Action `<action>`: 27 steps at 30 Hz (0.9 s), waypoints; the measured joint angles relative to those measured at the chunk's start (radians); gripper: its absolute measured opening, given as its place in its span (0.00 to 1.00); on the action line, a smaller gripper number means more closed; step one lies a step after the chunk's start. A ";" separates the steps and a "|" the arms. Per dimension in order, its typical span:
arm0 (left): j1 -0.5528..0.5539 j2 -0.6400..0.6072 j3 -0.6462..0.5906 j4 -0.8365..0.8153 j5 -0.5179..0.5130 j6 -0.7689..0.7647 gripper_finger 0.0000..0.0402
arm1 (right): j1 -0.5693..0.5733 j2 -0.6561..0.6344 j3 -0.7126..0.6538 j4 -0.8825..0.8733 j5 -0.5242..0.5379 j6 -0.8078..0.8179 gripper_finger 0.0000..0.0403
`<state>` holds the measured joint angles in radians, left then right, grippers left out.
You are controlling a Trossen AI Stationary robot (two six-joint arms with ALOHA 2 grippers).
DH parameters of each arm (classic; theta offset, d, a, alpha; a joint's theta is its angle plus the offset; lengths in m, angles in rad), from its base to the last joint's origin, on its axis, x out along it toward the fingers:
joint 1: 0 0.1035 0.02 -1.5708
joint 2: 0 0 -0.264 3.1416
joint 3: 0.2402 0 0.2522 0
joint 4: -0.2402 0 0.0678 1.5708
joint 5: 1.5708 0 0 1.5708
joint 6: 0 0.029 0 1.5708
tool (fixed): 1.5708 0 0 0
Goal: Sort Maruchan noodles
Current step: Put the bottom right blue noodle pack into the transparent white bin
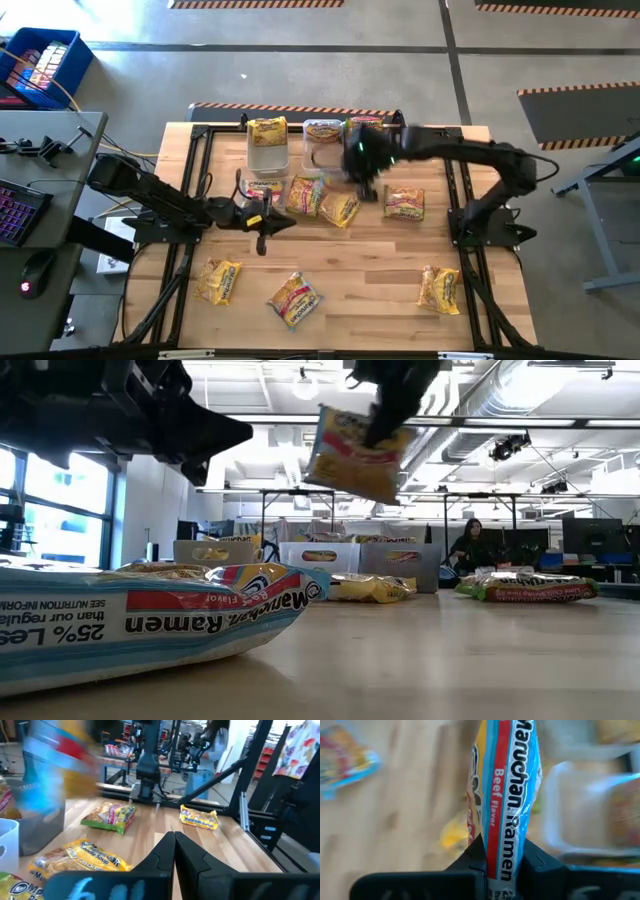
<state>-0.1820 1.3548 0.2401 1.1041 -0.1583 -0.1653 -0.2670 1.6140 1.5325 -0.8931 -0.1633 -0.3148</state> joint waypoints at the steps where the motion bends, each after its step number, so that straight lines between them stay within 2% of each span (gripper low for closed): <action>1: 0.002 0.000 0.000 0.000 0.008 0.002 0.00 | -0.035 0.027 0.038 -0.001 -0.002 -0.039 0.06; 10: 0.038 0.006 0.000 -0.057 0.022 0.009 0.00 | -0.266 0.360 0.422 -0.115 -0.017 -0.282 0.06; 15: 0.060 0.006 0.000 -0.069 0.022 0.009 0.00 | -0.339 0.552 0.619 -0.196 -0.082 -0.358 0.05; 18: 0.069 0.006 0.000 -0.082 0.022 0.010 0.00 | -0.359 0.646 0.716 -0.241 -0.084 -0.380 0.05; 23: 0.087 0.006 0.000 -0.100 0.019 0.009 0.00 | -0.374 0.756 0.825 -0.284 -0.070 -0.418 0.05; 27: 0.096 0.006 0.000 -0.099 0.018 0.010 0.00 | -0.374 0.761 0.781 -0.258 -0.054 -0.433 0.05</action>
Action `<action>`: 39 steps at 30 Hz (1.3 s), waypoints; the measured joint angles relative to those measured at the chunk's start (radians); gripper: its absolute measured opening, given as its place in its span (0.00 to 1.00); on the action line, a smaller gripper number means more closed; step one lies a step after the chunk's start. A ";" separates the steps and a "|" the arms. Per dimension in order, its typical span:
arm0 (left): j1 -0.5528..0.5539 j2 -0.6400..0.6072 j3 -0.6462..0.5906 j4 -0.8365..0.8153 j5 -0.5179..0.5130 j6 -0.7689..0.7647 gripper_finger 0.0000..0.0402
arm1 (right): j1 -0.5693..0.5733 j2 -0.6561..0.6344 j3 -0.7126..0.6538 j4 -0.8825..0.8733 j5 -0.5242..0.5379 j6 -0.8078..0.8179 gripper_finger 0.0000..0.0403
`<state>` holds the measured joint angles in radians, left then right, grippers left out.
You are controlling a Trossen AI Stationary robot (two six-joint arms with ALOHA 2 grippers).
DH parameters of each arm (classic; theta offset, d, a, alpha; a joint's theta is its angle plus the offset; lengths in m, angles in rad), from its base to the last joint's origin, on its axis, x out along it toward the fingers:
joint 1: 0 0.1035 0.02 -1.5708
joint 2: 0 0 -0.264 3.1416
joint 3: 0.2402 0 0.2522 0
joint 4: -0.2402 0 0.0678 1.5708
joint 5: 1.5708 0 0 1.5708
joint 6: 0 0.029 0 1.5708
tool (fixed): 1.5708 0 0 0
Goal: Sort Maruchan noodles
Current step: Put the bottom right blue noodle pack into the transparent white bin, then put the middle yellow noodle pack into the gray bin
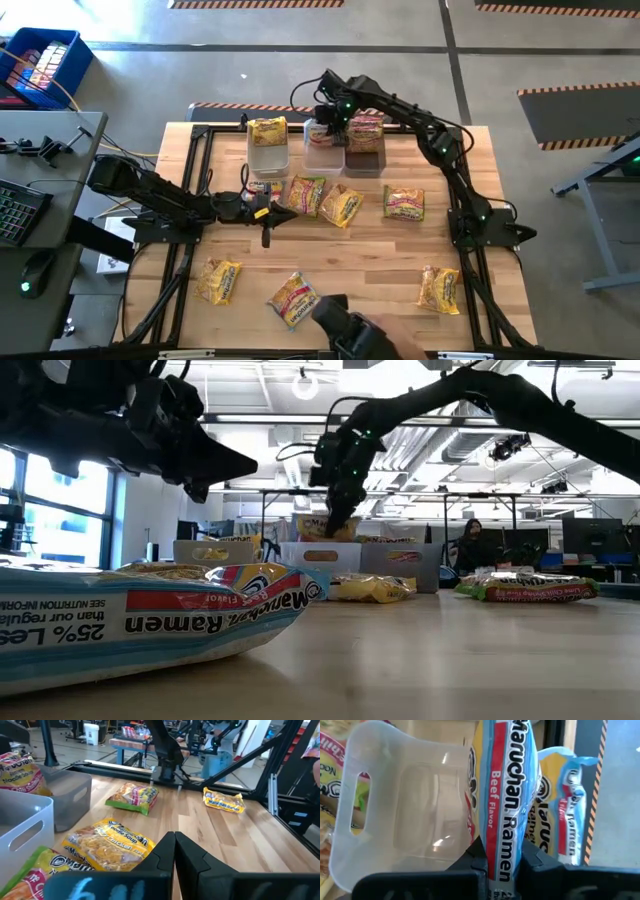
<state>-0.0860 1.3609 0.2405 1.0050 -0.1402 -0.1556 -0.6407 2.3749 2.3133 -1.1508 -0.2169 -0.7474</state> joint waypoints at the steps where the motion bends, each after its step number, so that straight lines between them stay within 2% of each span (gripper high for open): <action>1: 0.001 0.000 0.000 0.000 0.000 0.000 0.00 | 0.000 0.001 -0.005 -0.004 0.000 -0.001 0.05; 10: 0.002 0.000 0.000 0.000 0.000 -0.014 0.00 | 0.000 0.008 -0.006 -0.003 0.012 0.015 0.07; 13: 0.002 0.000 0.000 0.000 0.000 -0.017 0.00 | 0.007 0.008 -0.006 0.014 0.043 0.032 0.12; 20: 0.001 0.000 0.000 -0.021 0.000 -0.017 0.00 | 0.026 0.008 -0.006 0.065 0.119 0.060 0.32; 24: 0.001 0.000 0.000 -0.024 0.000 -0.018 0.00 | 0.029 0.008 -0.006 0.073 0.143 0.070 0.38; 34: 0.001 0.000 0.000 -0.044 0.000 -0.008 0.00 | 0.032 -0.004 0.037 -0.010 0.151 0.137 0.39; 39: 0.001 0.000 0.000 -0.043 0.000 0.010 0.00 | 0.048 -0.070 0.028 -0.062 0.221 0.152 0.34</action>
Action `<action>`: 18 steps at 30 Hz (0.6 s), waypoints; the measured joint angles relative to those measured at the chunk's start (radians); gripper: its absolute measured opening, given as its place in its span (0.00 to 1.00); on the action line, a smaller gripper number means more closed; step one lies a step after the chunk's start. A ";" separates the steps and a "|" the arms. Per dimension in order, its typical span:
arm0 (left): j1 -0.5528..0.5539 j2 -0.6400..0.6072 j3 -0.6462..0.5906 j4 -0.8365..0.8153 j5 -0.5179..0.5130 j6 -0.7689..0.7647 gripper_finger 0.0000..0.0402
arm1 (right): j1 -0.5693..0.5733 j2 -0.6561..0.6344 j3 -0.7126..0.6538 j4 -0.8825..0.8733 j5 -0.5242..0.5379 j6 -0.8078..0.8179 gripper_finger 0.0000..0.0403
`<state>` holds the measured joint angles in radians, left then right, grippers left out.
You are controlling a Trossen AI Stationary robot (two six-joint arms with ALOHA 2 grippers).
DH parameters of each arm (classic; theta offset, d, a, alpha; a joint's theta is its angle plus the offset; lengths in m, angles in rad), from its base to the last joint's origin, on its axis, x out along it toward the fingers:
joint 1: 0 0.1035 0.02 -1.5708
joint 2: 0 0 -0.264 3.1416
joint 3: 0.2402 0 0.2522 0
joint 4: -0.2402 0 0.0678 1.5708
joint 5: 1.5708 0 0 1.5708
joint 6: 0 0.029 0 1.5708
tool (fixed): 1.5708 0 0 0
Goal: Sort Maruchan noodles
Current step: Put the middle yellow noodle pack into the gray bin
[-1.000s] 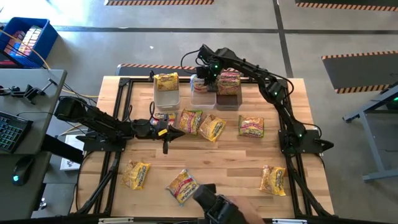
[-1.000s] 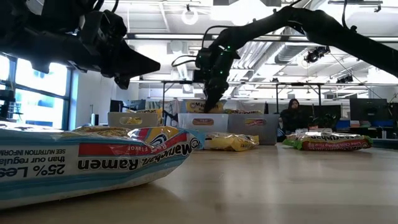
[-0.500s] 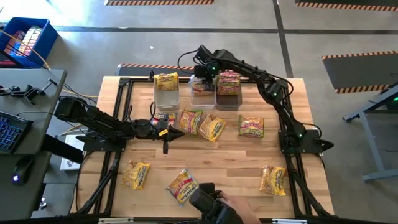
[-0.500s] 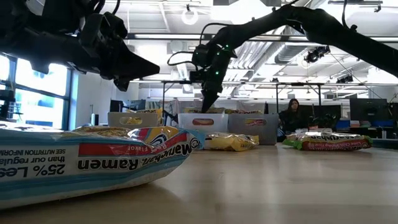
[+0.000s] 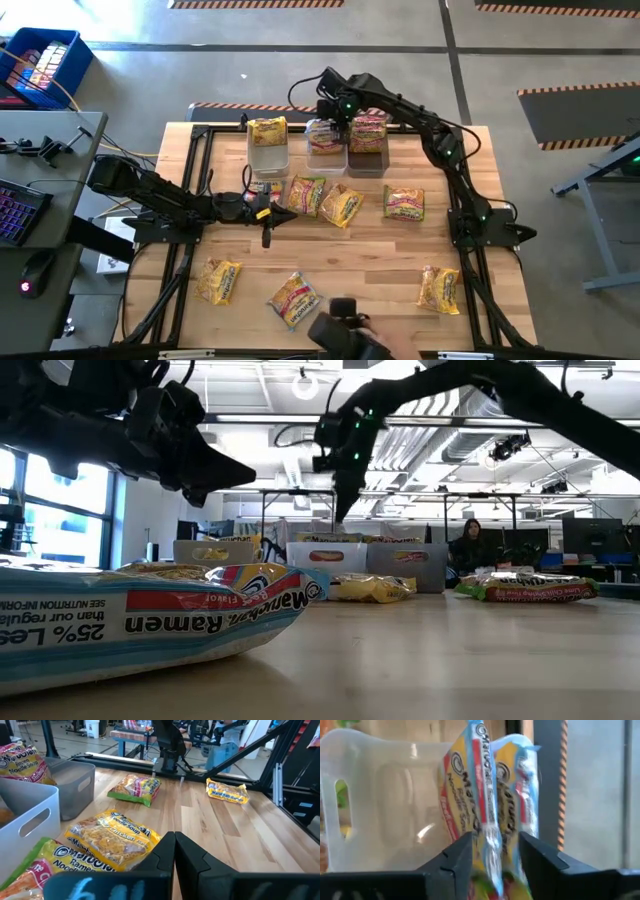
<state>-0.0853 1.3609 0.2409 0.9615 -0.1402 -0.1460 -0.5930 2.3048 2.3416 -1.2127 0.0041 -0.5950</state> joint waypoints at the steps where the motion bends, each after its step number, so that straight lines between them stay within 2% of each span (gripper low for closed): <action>1: 0.000 0.000 0.000 0.000 0.000 0.005 0.00 | 0.005 -0.015 0.000 -0.005 0.024 0.010 0.32; 5: 0.002 0.000 0.000 0.000 0.000 0.028 0.00 | 0.036 -0.079 0.000 -0.015 0.076 0.014 0.21; 9: 0.027 0.000 0.000 -0.003 0.000 0.043 0.00 | 0.050 -0.107 0.000 0.017 -0.022 0.049 0.04; 11: 0.047 0.000 0.000 -0.008 -0.001 0.037 0.00 | 0.057 -0.104 -0.008 0.034 -0.044 0.076 0.02; 13: 0.065 0.000 0.000 -0.013 -0.002 0.036 0.00 | 0.073 -0.107 -0.056 0.124 -0.026 0.094 0.02; 15: 0.078 0.000 0.000 -0.017 -0.002 0.044 0.00 | 0.097 -0.115 -0.131 0.199 -0.013 0.106 0.01; 18: 0.088 0.000 0.000 -0.024 -0.002 0.055 0.00 | 0.136 -0.149 -0.280 0.400 0.019 0.150 0.00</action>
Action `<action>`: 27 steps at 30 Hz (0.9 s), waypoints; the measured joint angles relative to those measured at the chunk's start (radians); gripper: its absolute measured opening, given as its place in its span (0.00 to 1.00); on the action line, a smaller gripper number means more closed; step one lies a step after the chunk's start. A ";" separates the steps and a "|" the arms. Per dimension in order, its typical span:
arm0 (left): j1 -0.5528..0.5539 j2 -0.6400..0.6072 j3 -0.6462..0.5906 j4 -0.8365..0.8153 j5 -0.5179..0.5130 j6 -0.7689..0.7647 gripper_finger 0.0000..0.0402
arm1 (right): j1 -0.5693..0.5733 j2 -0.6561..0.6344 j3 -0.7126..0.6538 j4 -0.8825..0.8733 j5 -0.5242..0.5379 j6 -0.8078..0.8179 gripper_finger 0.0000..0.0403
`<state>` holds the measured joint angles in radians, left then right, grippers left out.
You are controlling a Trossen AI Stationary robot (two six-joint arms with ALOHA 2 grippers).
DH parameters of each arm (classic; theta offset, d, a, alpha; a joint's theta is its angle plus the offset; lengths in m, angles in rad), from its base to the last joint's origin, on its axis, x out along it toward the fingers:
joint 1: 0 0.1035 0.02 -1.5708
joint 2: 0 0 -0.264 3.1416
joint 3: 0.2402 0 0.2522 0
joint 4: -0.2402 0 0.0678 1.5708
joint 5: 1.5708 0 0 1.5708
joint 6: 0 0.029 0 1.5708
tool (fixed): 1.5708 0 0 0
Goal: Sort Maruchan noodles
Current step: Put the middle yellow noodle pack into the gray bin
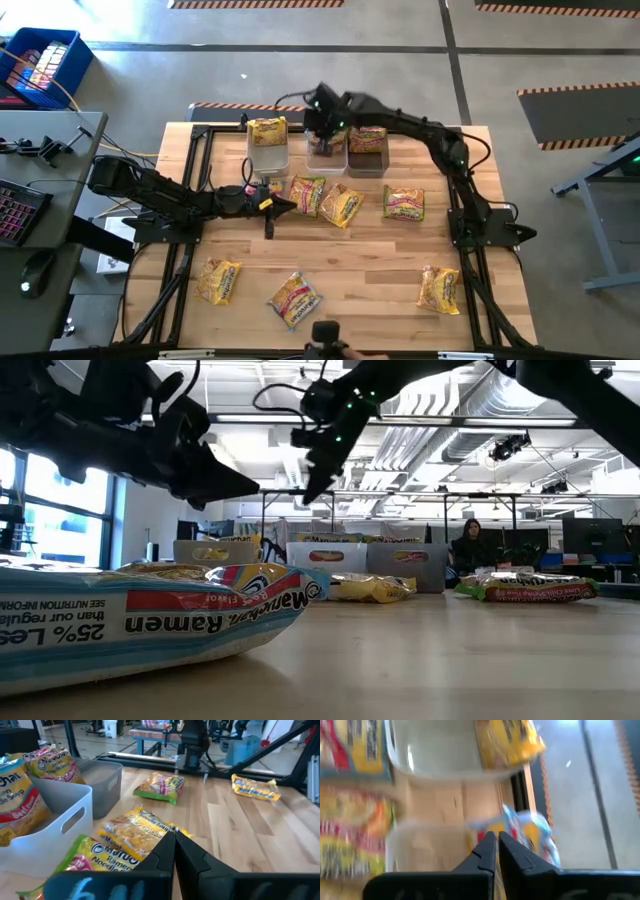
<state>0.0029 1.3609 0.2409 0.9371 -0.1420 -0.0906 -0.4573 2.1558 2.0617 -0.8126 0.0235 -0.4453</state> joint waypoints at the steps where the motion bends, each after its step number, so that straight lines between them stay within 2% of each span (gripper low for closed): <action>1: 0.000 0.000 0.000 0.000 0.000 0.006 0.00 | 0.011 -0.019 -0.058 0.072 0.004 0.012 0.00; 7: 0.000 0.000 0.000 -0.017 0.002 0.006 0.00 | 0.058 -0.135 -0.430 0.527 0.033 0.150 0.00; 11: 0.000 0.000 0.000 -0.048 0.002 -0.011 0.00 | 0.091 -0.244 -0.664 0.711 0.037 0.253 0.00; 16: -0.001 0.003 0.024 -0.111 0.025 -0.029 0.00 | 0.174 -0.406 -0.904 0.738 0.090 0.380 0.00; 19: -0.003 0.026 0.065 -0.163 0.028 -0.029 0.00 | 0.227 -0.487 -1.020 0.709 0.078 0.493 0.00; 23: -0.002 0.091 0.137 -0.226 0.028 -0.029 0.00 | 0.297 -0.516 -1.139 0.708 0.088 0.628 0.00; 27: -0.002 0.169 0.213 -0.266 0.029 -0.019 0.00 | 0.350 -0.514 -1.212 0.741 0.157 0.679 0.00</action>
<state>0.0010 1.5296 0.4542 0.6706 -0.1133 -0.1097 -0.1069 1.6418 0.8498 -0.0719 0.1810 0.2335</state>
